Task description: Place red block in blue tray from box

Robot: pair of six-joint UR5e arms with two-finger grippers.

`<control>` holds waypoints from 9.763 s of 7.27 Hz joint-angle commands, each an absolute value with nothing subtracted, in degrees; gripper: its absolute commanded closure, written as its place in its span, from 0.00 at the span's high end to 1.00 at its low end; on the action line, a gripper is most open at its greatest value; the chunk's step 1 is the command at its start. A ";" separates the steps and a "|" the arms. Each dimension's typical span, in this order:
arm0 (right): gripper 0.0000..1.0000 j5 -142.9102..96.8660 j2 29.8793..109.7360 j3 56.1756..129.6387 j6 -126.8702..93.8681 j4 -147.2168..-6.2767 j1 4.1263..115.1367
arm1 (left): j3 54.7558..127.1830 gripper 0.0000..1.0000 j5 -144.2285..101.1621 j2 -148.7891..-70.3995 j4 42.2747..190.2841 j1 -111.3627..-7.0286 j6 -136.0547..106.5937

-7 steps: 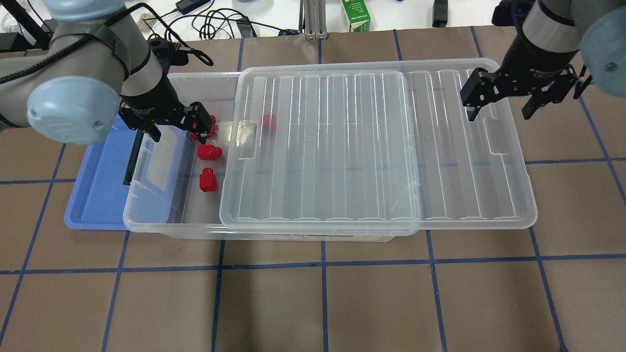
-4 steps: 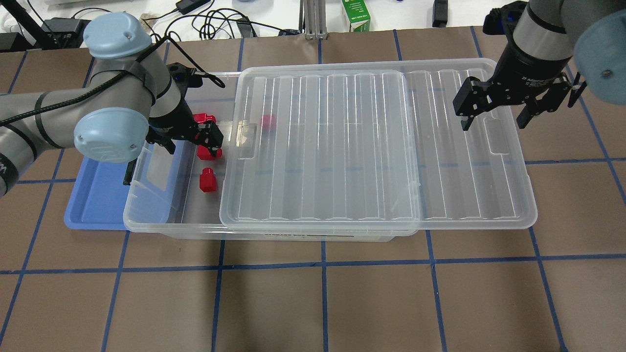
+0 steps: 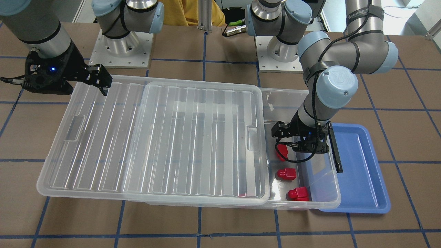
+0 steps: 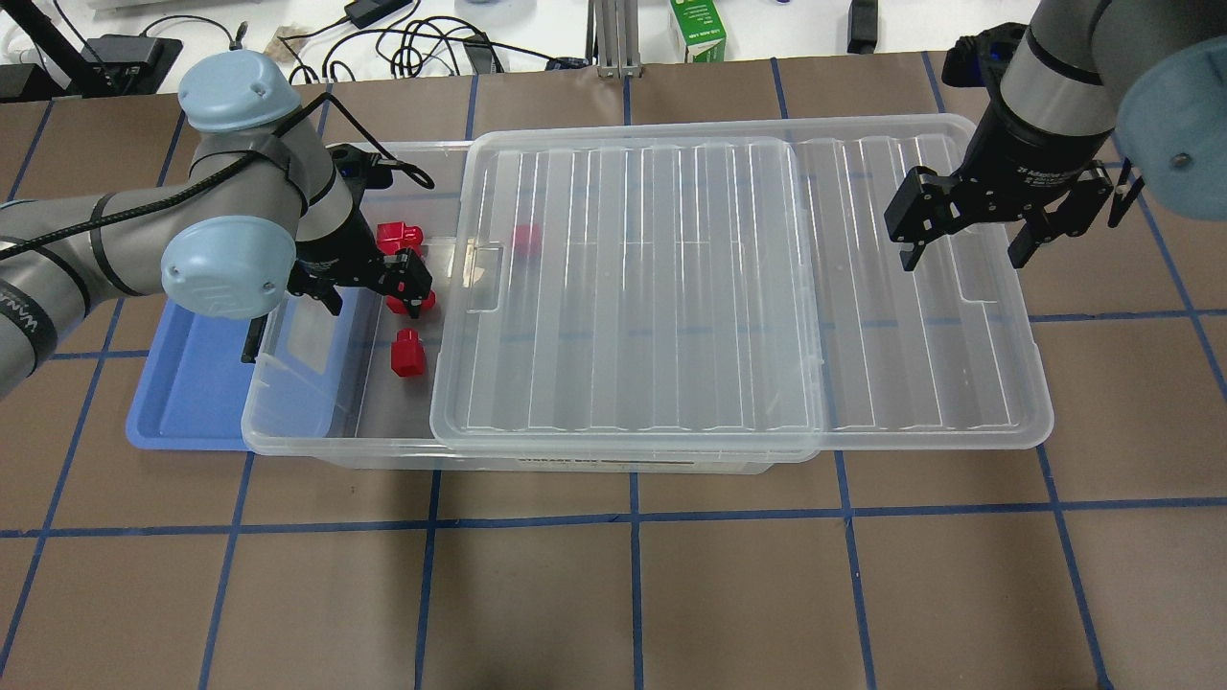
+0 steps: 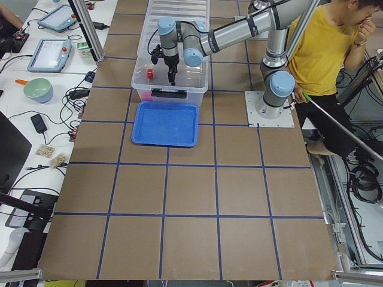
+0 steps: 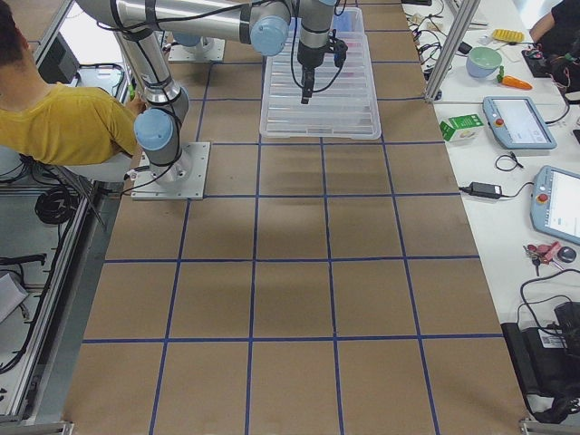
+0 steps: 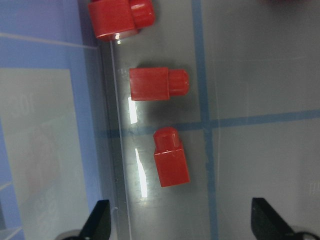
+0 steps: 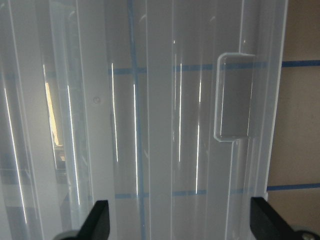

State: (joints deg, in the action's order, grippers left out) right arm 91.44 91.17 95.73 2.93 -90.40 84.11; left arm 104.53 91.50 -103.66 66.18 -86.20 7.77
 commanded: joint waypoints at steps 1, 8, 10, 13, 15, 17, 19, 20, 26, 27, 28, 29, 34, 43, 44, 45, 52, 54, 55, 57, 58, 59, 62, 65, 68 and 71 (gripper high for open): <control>1.00 90.89 94.55 96.32 -2.18 -90.00 84.37 | 106.25 1.00 91.49 -104.50 63.39 -86.40 5.81; 1.00 91.05 95.27 96.50 -1.67 -89.74 85.52 | 108.98 1.00 91.41 -106.87 58.97 -85.87 6.06; 1.00 91.05 95.36 96.50 -1.67 -89.74 85.52 | 108.98 1.00 91.32 -108.36 57.75 -85.70 5.98; 1.00 91.32 95.36 96.50 -1.67 -89.82 85.52 | 109.16 1.00 91.32 -109.59 57.57 -84.65 5.89; 1.00 91.15 95.54 96.50 -1.67 -89.74 85.52 | 110.39 1.00 88.36 -110.21 56.70 -84.55 5.80; 1.00 91.14 96.07 96.59 -1.58 -89.74 86.65 | 110.48 1.00 88.15 -110.30 56.78 -84.55 5.54; 1.00 91.84 96.15 97.38 -1.49 -89.82 86.66 | 111.61 0.98 88.24 -111.35 56.69 -84.55 5.45; 1.00 91.85 96.24 97.56 -1.49 -89.82 86.66 | 111.45 0.76 88.24 -111.44 56.69 -84.55 5.45; 1.00 91.50 96.24 97.65 -1.93 -89.82 86.66 | 106.64 0.00 88.33 -107.86 61.13 -84.64 5.71; 1.00 91.76 96.24 97.65 -1.85 -89.82 86.57 | 101.56 0.00 88.42 -105.75 69.18 -84.73 5.71; 1.00 91.84 96.24 97.65 -1.67 -89.82 86.66 | 95.51 0.00 88.85 -103.12 77.44 -84.81 5.89; 1.00 91.85 96.24 97.65 -1.67 -89.82 86.66 | 90.40 0.00 88.94 -101.53 84.13 -84.55 6.67; 1.00 91.85 96.15 97.65 -1.58 -89.82 86.66 | 88.76 0.00 94.05 -103.43 84.11 -66.05 31.68; 1.00 93.61 88.43 98.79 8.92 -96.50 74.91 | 99.14 0.93 91.32 -114.27 60.56 -62.31 38.94; 1.00 94.04 87.55 98.88 10.88 -102.77 74.01 | 99.05 1.00 91.23 -113.21 60.90 -62.49 38.50; 1.00 94.65 86.67 99.05 14.81 -103.79 73.22 | 98.62 1.00 91.32 -111.11 61.34 -62.84 36.15; 1.00 95.45 81.14 100.46 18.81 -107.58 69.61 | 93.16 1.00 90.78 -92.56 78.56 -87.14 11.91; 1.00 95.27 81.12 100.72 18.37 -108.81 70.13 | 93.25 1.00 90.79 -89.58 82.07 -91.04 7.83; 1.00 94.84 80.95 100.64 17.93 -108.81 70.22 | 93.16 1.00 90.79 -88.78 82.18 -92.36 7.13; 1.00 93.35 80.95 100.63 18.02 -108.55 70.40 | 92.47 1.00 90.79 -88.33 82.35 -91.42 5.89; 1.00 92.47 80.95 100.63 17.93 -108.46 70.66 | 90.46 1.00 90.88 -88.50 85.14 -89.75 5.89; 1.00 92.55 80.86 100.63 17.41 -108.81 72.32 | 88.35 1.00 90.70 -89.72 86.38 -88.69 5.89; 1.00 92.46 80.24 100.55 14.18 -108.90 76.27 | 86.76 1.00 90.70 -90.61 89.20 -87.28 5.89; 1.00 92.55 79.98 100.63 8.11 -108.98 82.34 | 87.19 1.00 90.88 -90.00 89.21 -87.36 6.24; 1.00 92.46 79.80 100.63 7.82 -108.98 84.37 | 87.71 1.00 90.88 -89.82 89.21 -87.36 6.07; 1.00 92.46 79.72 100.63 7.73 -108.98 87.01 | 87.98 1.00 90.97 -89.56 89.03 -87.36 6.76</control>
